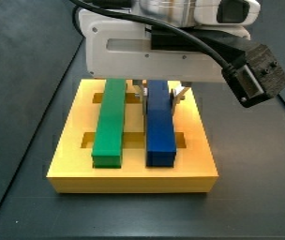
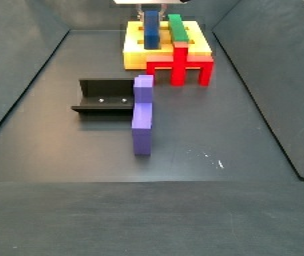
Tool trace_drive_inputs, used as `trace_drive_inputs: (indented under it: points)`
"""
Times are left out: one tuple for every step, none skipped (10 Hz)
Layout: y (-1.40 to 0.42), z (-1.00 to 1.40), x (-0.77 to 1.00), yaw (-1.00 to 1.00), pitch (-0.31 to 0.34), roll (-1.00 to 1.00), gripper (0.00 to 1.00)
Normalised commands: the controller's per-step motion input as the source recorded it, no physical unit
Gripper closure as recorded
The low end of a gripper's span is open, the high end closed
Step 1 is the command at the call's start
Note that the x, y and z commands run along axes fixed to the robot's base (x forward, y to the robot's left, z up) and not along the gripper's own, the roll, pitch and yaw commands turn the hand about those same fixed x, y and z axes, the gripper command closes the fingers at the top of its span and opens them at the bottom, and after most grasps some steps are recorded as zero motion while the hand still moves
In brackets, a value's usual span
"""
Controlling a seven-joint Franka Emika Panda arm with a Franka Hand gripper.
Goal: Pick up the blue object. Move up. Move to above the board. Insert the blue object.
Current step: Insert the blue object.
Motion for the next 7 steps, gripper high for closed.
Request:
trace_drive_inputs:
  points:
    - [-0.04, -0.28, -0.04, 0.00, -0.026, 0.13, 1.00]
    - [-0.05, -0.31, 0.00, 0.01, -0.011, 0.10, 1.00]
    - [0.00, -0.37, 0.00, 0.05, -0.034, 0.13, 1.00]
    - [0.00, -0.37, -0.07, 0.16, -0.066, 0.15, 1.00]
    - [0.00, -0.33, -0.08, 0.16, -0.064, 0.07, 1.00]
    - [0.00, -0.33, -0.10, 0.14, -0.067, 0.01, 1.00]
    - [0.00, 0.00, 0.00, 0.00, 0.000, 0.00, 1.00]
